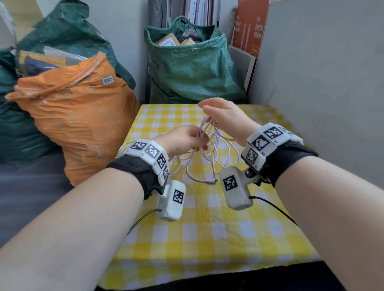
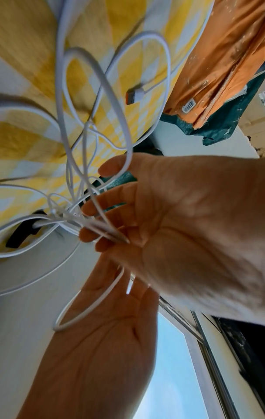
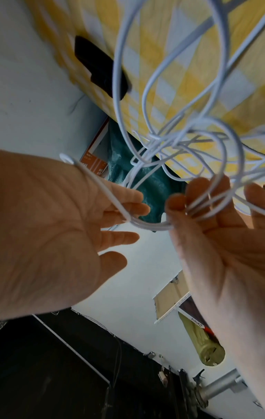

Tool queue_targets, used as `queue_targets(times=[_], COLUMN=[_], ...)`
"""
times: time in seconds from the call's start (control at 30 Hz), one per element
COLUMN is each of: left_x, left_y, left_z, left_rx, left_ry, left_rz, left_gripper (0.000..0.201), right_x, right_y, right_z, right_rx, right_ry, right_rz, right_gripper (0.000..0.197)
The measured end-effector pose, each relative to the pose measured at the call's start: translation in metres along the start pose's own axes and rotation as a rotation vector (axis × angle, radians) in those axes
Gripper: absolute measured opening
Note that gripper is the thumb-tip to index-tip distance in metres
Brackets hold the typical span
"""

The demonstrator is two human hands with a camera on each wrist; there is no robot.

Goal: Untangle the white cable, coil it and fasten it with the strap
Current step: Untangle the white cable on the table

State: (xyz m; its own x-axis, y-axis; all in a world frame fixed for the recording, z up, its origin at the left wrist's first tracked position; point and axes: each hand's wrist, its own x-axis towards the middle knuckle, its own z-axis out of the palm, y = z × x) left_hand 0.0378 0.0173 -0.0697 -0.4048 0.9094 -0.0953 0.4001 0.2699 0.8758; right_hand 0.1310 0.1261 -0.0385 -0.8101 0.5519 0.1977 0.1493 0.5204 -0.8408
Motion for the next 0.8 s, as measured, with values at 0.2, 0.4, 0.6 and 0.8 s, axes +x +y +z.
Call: queue_targets(times=[0.2,0.4,0.6,0.8], left_x=[0.015,0.020,0.022,0.022], left_y=[-0.020,-0.024,-0.022,-0.021], left_z=[-0.007,-0.008,-0.011,-0.015], left_rx=[-0.070,-0.147,-0.274,-0.410], left_ry=[0.214,0.261,0.188,0.165], left_rz=[-0.045,-0.028,-0.019,-0.026], left_gripper=[0.032,0.030,0.027,0.029], right_x=[0.007,0.009,0.005,0.003], right_y=[0.026,0.048,0.048,0.043], right_z=[-0.008,-0.019,-0.014,-0.003], right_rx=[-0.065,-0.223,-0.338,-0.308], right_ry=[0.299,0.474,-0.004,-0.288], right_rz=[0.117,0.259,0.310,0.366], right_gripper=[0.030,0.033,0.047,0.032])
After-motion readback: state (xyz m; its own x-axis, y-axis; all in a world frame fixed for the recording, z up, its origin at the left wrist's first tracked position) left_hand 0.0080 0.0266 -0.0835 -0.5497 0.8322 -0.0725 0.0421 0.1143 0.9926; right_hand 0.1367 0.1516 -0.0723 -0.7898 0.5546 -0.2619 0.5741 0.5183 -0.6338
